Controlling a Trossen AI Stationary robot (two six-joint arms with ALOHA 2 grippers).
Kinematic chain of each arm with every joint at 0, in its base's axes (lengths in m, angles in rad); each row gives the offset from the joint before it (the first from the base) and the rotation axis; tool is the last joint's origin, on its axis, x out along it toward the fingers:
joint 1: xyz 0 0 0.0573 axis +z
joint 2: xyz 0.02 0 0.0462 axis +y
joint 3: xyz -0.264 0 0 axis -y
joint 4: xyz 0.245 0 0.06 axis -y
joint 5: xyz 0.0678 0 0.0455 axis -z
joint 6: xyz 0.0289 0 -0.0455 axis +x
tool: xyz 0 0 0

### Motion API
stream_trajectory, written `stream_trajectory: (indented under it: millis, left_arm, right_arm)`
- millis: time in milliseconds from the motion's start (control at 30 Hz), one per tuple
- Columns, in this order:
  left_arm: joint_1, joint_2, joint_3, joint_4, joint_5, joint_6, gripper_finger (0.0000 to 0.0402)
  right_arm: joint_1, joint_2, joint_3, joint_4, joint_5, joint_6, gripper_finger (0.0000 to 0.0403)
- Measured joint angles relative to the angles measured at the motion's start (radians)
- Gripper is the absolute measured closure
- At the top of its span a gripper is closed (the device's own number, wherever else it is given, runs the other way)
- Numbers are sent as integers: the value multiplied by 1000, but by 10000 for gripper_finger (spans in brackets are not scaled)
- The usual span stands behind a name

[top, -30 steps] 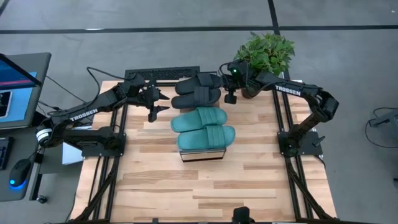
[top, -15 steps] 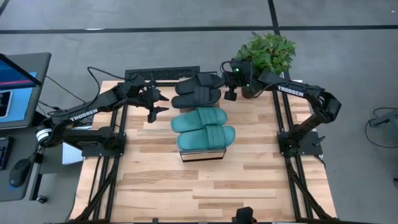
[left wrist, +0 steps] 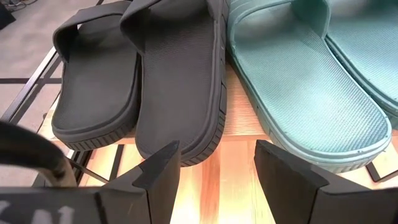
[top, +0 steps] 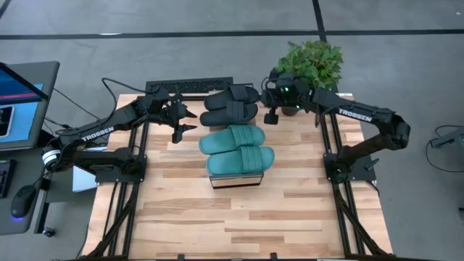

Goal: Pick and place slides into the shelf
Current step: Adjust the slippers on the shelf

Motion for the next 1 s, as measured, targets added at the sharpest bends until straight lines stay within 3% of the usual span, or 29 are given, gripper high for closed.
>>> stream_trajectory:
  millis: [333,667,1000]
  left_arm:
    - [0,0,0,0,0,0,207]
    - [-4,0,0,0,38,-1,207]
    - [-5,0,0,-13,48,-4,207]
  right_arm:
    - [119,10,2,-53,-23,27,403]
    - [97,104,0,-124,-27,44,403]
    - [110,72,0,-121,4,45,403]
